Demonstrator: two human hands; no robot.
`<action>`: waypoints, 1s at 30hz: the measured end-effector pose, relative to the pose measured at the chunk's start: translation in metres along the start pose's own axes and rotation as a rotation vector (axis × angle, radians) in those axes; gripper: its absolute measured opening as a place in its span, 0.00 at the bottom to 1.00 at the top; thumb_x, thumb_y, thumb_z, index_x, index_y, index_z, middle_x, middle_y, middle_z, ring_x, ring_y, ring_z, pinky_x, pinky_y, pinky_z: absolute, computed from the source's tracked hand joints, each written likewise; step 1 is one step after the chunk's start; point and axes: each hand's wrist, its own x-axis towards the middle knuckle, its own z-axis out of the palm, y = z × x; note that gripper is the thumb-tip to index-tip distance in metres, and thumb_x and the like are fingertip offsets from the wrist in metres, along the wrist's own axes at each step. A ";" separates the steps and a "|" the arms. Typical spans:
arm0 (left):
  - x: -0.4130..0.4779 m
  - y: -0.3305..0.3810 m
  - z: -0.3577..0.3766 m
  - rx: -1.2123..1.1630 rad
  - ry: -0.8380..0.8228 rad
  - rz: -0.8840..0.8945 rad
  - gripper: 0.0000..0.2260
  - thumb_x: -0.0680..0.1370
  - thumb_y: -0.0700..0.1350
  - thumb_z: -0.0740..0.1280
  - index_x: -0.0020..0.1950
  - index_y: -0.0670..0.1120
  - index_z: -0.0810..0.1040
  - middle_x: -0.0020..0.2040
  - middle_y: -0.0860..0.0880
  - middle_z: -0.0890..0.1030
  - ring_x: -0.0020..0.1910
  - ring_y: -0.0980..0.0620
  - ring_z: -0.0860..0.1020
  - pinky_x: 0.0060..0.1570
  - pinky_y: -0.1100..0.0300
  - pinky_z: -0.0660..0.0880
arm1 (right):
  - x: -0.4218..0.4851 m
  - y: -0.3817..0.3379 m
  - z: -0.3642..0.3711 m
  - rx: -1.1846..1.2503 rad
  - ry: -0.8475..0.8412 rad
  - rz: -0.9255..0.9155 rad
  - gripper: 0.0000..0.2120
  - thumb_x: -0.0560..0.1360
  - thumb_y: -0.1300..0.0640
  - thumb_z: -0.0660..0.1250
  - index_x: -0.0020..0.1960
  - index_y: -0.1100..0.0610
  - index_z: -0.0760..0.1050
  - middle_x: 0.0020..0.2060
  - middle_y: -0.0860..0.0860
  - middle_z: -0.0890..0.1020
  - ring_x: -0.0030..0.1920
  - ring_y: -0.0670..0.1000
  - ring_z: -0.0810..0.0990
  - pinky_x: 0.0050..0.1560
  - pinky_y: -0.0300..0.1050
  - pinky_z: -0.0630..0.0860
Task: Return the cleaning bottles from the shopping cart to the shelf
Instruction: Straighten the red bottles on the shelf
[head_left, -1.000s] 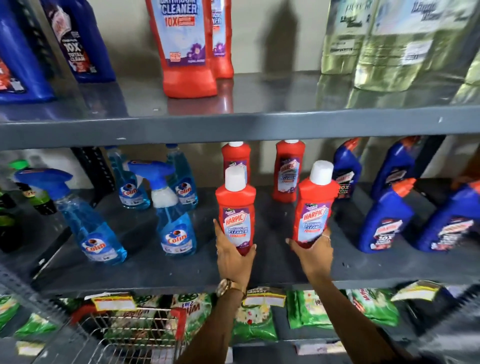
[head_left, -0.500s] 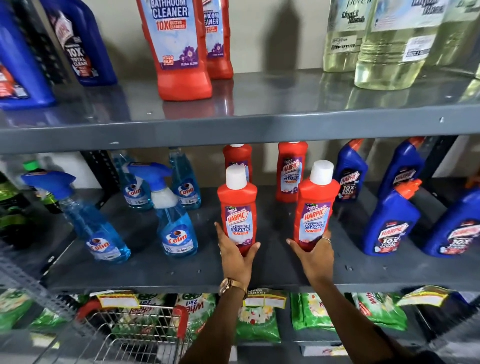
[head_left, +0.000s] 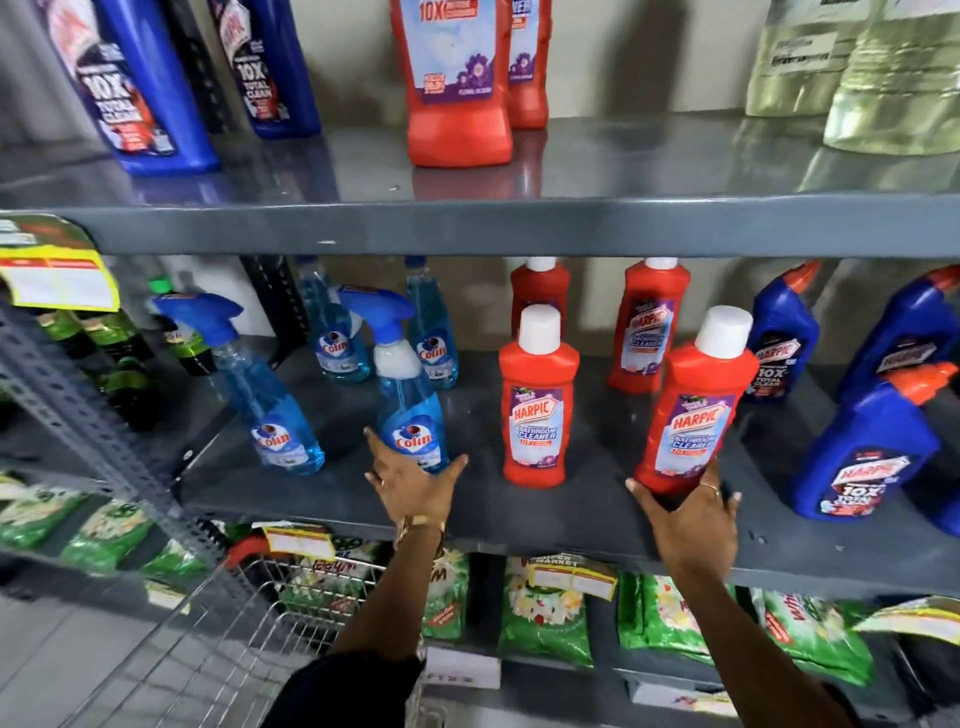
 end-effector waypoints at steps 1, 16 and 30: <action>0.003 0.001 0.004 0.017 -0.006 -0.006 0.57 0.60 0.51 0.80 0.77 0.41 0.45 0.76 0.40 0.61 0.73 0.37 0.62 0.76 0.44 0.52 | 0.001 0.001 0.000 -0.002 0.006 0.004 0.46 0.62 0.35 0.73 0.71 0.57 0.59 0.65 0.61 0.75 0.71 0.67 0.64 0.70 0.67 0.64; 0.004 -0.006 0.009 0.072 0.007 0.045 0.59 0.59 0.53 0.81 0.77 0.42 0.46 0.75 0.38 0.63 0.71 0.32 0.64 0.69 0.39 0.66 | 0.001 0.003 -0.008 0.098 -0.051 0.030 0.49 0.63 0.40 0.75 0.73 0.60 0.57 0.69 0.60 0.71 0.72 0.65 0.63 0.69 0.64 0.66; -0.195 0.048 0.093 -0.125 -0.397 0.572 0.43 0.70 0.59 0.67 0.77 0.44 0.50 0.75 0.48 0.59 0.75 0.45 0.59 0.74 0.57 0.56 | 0.060 0.083 -0.105 0.274 0.245 0.131 0.58 0.55 0.53 0.83 0.74 0.67 0.54 0.71 0.65 0.65 0.71 0.62 0.64 0.73 0.55 0.61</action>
